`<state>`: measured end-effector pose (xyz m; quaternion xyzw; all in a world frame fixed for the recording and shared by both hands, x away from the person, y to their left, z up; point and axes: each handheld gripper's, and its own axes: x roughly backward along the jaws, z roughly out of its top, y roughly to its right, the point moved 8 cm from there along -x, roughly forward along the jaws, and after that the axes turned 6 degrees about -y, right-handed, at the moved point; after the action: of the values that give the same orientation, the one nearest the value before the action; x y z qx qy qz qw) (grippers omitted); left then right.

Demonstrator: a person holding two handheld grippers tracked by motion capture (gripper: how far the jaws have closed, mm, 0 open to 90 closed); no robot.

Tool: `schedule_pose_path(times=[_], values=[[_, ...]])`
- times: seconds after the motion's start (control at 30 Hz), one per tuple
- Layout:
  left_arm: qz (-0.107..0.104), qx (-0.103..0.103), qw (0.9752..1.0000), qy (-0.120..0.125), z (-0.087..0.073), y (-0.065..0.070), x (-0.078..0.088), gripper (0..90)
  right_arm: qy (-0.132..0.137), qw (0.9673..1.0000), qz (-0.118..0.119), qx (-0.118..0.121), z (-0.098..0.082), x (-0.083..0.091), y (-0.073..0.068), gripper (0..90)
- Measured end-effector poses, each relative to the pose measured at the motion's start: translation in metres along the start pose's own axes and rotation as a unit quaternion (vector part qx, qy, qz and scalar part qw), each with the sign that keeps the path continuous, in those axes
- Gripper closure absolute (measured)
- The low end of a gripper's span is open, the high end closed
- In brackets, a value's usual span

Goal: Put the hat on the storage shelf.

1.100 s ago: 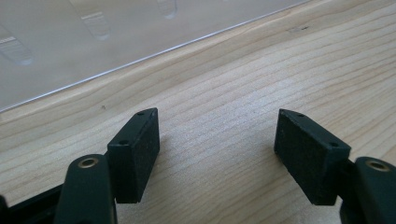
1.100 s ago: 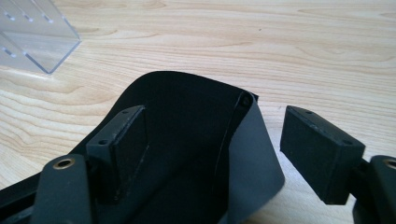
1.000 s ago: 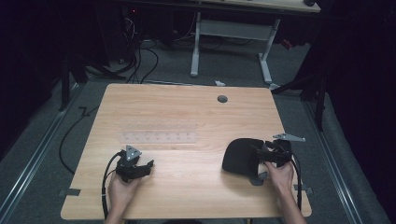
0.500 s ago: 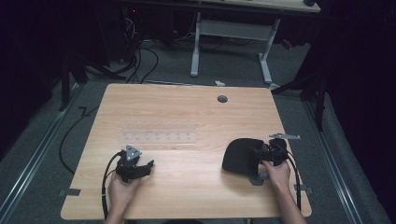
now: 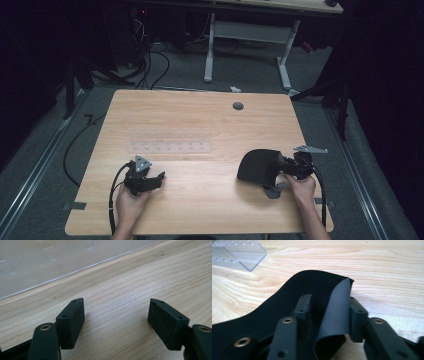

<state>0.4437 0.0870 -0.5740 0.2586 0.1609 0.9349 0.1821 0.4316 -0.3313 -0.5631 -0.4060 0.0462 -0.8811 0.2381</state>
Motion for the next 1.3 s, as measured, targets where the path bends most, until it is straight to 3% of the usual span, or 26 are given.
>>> schedule_pose_path(times=[0.33,0.7,0.97,1.3], values=[[0.0,0.0,1.0,0.0,0.0,0.0,0.0,29.8,0.017,0.999,0.036,0.022,-0.006,0.013,-0.007,80.4],[-0.001,-0.001,1.0,-0.001,0.0,0.0,0.0,29.8,0.03,0.9955,0.078,0.045,-0.009,0.029,-0.026,85.8],[0.003,0.004,1.0,-0.001,0.0,0.001,-0.001,28.1,0.041,0.9941,0.088,0.049,-0.009,0.04,-0.038,86.3],[0.009,0.01,0.9999,0.0,0.0,0.002,-0.003,23.7,0.059,0.9936,0.08,0.055,-0.006,0.051,-0.05,86.5]])
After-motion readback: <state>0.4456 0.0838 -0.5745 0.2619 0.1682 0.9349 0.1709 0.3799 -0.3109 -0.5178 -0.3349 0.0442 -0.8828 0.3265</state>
